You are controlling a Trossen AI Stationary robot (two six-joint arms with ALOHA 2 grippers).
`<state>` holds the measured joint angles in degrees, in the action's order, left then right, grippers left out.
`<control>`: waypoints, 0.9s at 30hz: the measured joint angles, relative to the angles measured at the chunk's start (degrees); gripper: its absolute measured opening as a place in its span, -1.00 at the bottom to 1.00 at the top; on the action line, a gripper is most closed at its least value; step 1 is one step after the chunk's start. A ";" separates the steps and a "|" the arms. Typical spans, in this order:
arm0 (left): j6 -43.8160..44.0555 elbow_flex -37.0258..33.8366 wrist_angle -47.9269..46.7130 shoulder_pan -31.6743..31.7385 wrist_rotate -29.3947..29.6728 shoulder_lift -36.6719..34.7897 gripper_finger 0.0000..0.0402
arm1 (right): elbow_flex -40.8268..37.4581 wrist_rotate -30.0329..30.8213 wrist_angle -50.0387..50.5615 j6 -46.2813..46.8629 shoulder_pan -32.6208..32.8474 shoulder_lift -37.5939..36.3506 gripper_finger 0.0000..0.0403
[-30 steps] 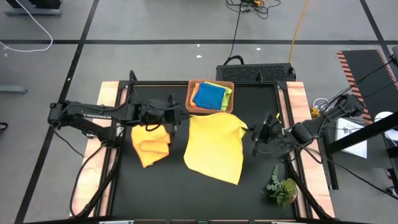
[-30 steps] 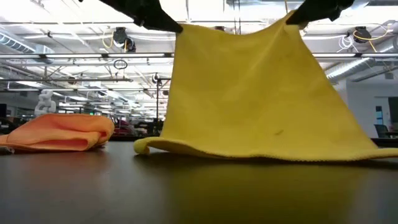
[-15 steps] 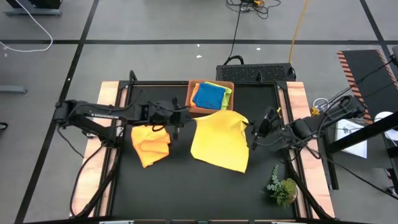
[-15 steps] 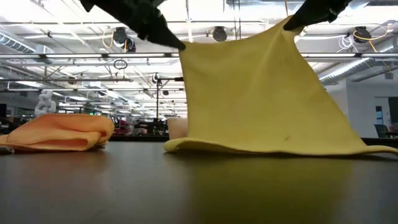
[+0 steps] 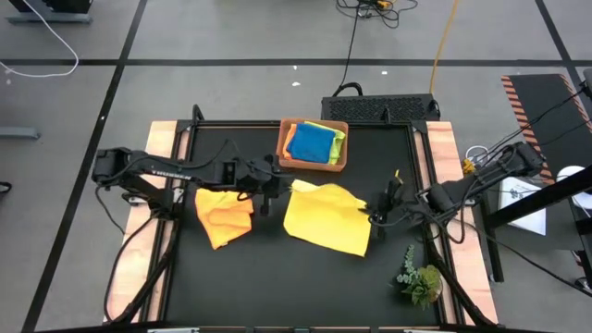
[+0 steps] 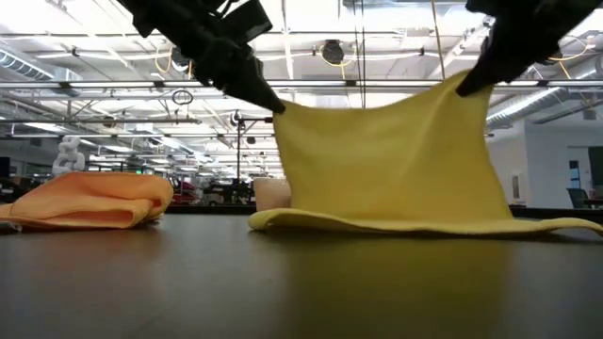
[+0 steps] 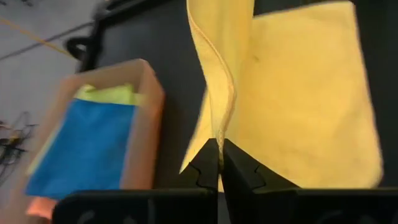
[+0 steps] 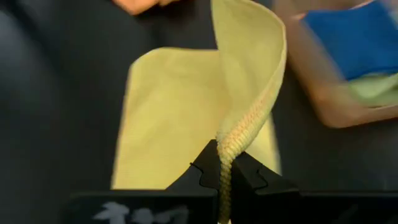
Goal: Fold microfiber towels
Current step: Fold the yellow microfiber towel
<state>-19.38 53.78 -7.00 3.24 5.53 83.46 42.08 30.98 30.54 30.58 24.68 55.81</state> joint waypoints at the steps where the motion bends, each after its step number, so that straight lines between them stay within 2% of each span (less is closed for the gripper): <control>1: -0.02 0.00 -0.53 -0.18 -0.64 0.41 -0.94 | -1.17 -1.30 -1.75 0.22 0.20 -0.02 -1.00; 10: 1.05 0.00 -3.17 -4.00 -2.72 5.20 -0.95 | -11.37 -11.70 -20.43 -1.03 0.99 0.01 -1.00; 18: 1.07 0.00 -2.91 -6.50 -2.72 10.82 -0.93 | -15.25 -14.96 -22.61 3.06 1.23 -0.02 -1.00; 23: 1.12 0.00 -3.02 -6.86 -2.80 12.24 -0.97 | -16.87 -19.22 -26.72 4.36 1.28 -0.02 -0.98; 27: 1.27 0.00 -2.98 -6.79 -6.41 12.31 -0.96 | -18.80 -23.32 -32.41 5.22 1.32 -0.02 -0.87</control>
<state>-18.10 53.78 -9.99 -3.55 -0.88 95.77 23.28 7.66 -1.87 35.80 26.00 55.79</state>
